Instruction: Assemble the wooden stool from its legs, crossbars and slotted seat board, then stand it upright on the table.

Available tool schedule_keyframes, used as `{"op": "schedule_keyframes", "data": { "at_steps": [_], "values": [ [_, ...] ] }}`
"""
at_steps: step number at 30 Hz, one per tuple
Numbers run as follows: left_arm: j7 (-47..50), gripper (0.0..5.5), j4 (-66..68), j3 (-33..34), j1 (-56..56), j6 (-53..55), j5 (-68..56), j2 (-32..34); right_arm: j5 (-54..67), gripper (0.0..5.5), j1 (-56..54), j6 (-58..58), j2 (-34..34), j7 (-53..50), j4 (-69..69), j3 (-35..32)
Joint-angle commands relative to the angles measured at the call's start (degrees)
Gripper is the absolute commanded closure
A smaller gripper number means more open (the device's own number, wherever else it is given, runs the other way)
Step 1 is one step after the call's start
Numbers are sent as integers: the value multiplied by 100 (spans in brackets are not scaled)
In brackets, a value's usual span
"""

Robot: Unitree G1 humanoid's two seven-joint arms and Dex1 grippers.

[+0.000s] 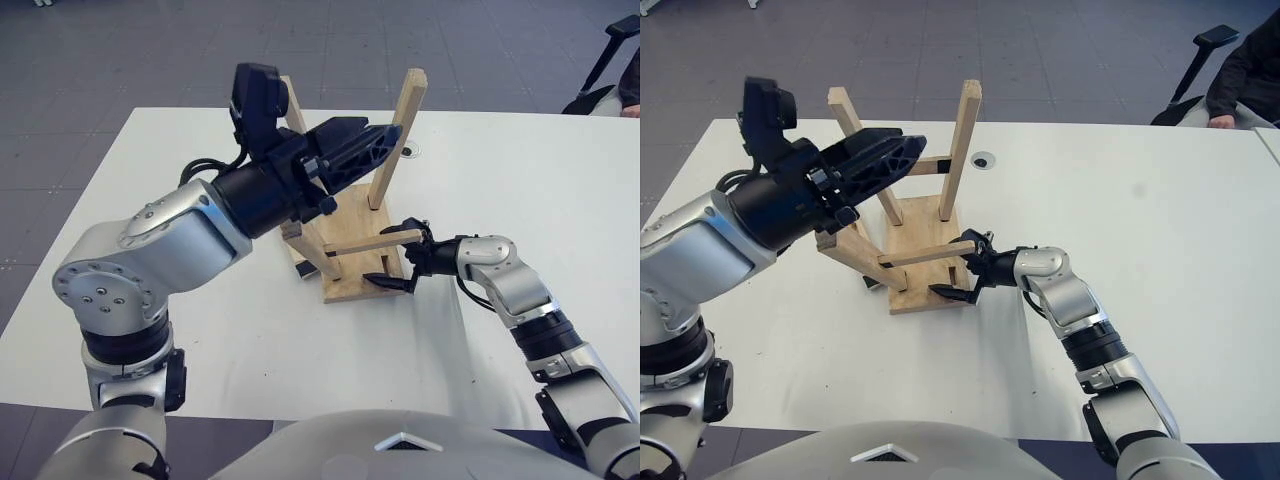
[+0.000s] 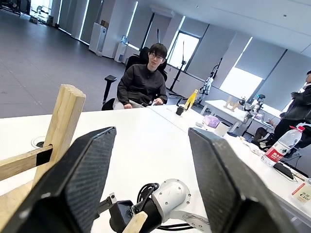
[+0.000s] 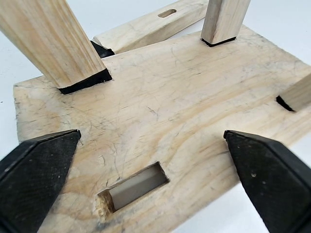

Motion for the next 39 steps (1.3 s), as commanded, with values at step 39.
{"op": "schedule_keyframes", "data": {
  "at_steps": [39],
  "values": [
    [-2440,273,184,352,365,-1506,-407,393,-493,0,197,250,-271,-372,413,125]
  ]
}}
